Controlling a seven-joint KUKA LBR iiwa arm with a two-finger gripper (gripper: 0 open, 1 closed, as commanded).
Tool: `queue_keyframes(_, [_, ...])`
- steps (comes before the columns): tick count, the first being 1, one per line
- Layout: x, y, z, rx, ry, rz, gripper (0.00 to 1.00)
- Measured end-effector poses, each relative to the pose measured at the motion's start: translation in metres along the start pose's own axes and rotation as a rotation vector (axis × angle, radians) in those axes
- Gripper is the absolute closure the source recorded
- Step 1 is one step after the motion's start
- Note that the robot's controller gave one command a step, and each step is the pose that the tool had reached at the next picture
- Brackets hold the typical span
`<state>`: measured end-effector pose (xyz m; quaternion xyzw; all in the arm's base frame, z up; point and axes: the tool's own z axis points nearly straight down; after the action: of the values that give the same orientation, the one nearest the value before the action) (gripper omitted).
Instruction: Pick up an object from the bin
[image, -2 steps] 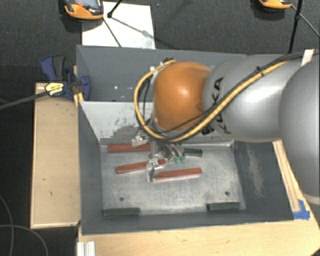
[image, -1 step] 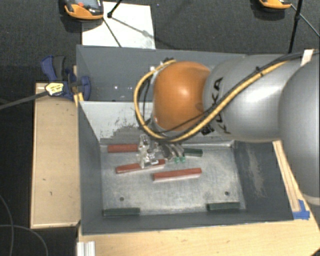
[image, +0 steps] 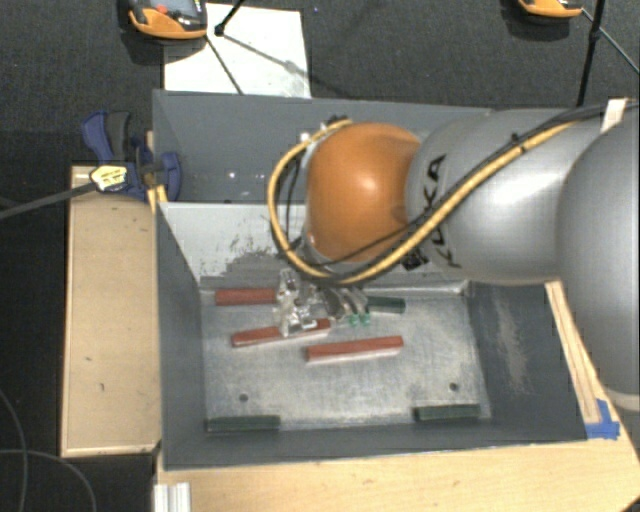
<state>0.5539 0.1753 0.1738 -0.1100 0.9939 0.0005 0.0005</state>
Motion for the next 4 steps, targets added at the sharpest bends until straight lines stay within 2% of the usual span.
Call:
queue_keyframes(1, [0.009, 0.006, 0.031, 0.0, -0.002, -0.036, 1.0])
queue_keyframes(2, [0.021, -0.014, 0.033, 0.001, 0.001, 0.019, 0.0])
queue_keyframes(3, [0.021, -0.013, 0.033, 0.0, 0.001, 0.02, 0.0])
queue_keyframes(4, [-0.021, -0.034, 0.099, 0.0, -0.013, -0.06, 1.0])
